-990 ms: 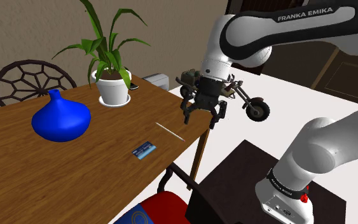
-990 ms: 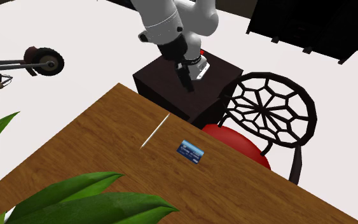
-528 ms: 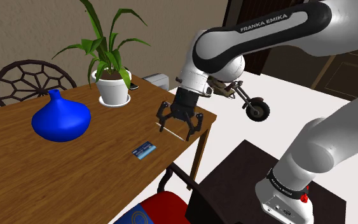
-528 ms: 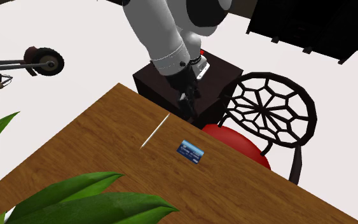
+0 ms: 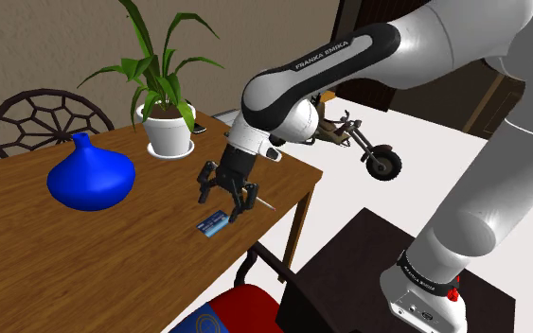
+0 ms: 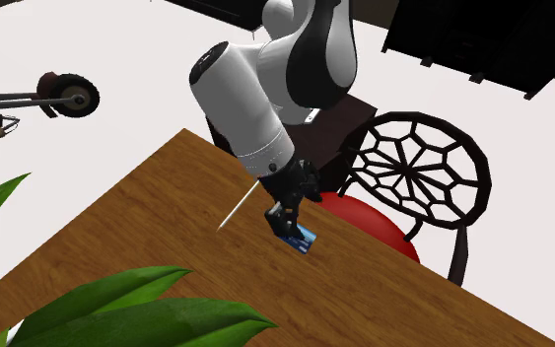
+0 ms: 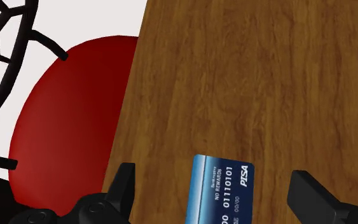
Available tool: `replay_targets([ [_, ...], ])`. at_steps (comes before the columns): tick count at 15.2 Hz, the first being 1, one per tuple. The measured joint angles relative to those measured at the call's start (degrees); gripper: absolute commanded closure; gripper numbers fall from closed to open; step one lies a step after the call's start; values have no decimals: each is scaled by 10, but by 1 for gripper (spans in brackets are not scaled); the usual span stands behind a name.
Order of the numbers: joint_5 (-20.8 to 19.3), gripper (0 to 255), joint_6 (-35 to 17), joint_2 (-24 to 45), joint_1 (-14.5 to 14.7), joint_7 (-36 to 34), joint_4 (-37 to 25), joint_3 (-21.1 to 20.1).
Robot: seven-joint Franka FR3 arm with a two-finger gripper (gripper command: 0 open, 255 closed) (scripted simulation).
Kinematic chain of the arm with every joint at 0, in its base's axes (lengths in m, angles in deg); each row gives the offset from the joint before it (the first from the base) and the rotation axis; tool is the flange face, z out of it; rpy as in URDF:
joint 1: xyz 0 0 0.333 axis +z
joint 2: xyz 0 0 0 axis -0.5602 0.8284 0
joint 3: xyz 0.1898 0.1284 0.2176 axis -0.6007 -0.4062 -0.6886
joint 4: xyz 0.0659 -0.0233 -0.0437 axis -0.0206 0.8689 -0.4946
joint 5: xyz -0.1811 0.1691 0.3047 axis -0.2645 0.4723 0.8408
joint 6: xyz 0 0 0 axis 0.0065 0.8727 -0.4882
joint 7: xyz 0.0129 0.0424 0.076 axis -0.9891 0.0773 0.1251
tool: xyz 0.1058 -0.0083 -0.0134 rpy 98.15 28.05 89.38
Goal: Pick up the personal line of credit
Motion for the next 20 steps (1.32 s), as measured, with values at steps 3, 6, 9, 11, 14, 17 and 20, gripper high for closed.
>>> replay_targets([
  [3,-2,0,-44,49,7,-39,-17,-4],
  [6,-2,0,-67,71,11,-40,-19,-5],
  [9,-1,0,-91,96,14,-29,-17,-5],
  [11,-1,255,-99,104,15,-25,-16,-5],
  [14,-1,255,-101,106,15,-23,-15,-5],
  [17,-1,255,-101,106,15,-23,-15,-5],
  [20,-1,255,-101,106,15,-23,-15,-5],
])
